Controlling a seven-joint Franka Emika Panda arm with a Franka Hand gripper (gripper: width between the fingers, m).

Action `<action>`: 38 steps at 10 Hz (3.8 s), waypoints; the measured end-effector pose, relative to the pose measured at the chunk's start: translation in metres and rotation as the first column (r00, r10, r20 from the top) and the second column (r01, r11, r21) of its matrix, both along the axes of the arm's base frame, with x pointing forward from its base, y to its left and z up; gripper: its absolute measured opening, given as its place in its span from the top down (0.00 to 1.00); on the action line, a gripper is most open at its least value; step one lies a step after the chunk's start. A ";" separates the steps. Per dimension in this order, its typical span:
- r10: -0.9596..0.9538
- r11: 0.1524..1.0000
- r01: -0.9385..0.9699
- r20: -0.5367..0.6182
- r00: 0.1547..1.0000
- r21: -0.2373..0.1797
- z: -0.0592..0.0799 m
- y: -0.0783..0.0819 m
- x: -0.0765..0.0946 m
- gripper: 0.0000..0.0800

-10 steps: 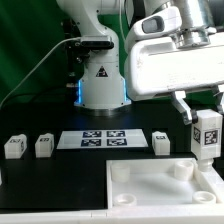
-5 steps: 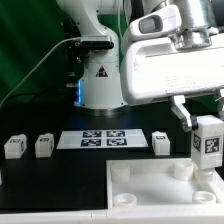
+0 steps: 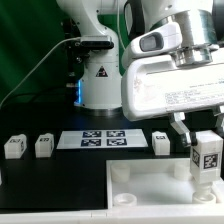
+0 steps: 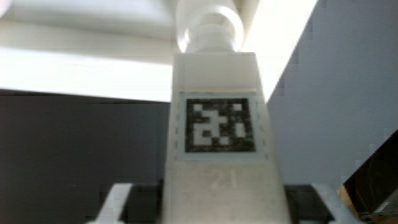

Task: Assemble one leg

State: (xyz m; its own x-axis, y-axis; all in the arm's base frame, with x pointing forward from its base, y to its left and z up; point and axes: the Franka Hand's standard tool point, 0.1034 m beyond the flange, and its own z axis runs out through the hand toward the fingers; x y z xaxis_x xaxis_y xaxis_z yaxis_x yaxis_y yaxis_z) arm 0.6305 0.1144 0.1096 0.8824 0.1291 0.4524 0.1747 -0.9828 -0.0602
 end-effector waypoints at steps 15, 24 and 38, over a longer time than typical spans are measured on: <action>-0.031 0.999 0.027 0.191 0.981 0.025 -0.011 0.004 0.004 0.63; -0.057 0.998 0.052 0.179 0.982 0.029 -0.021 0.003 -0.002 0.63; -0.054 0.998 0.051 0.147 0.988 0.027 -0.026 0.002 -0.004 0.19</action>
Offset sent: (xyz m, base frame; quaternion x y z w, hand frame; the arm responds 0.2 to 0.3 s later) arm 0.0077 0.0024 -0.0024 -0.0100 0.0053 0.0040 0.9999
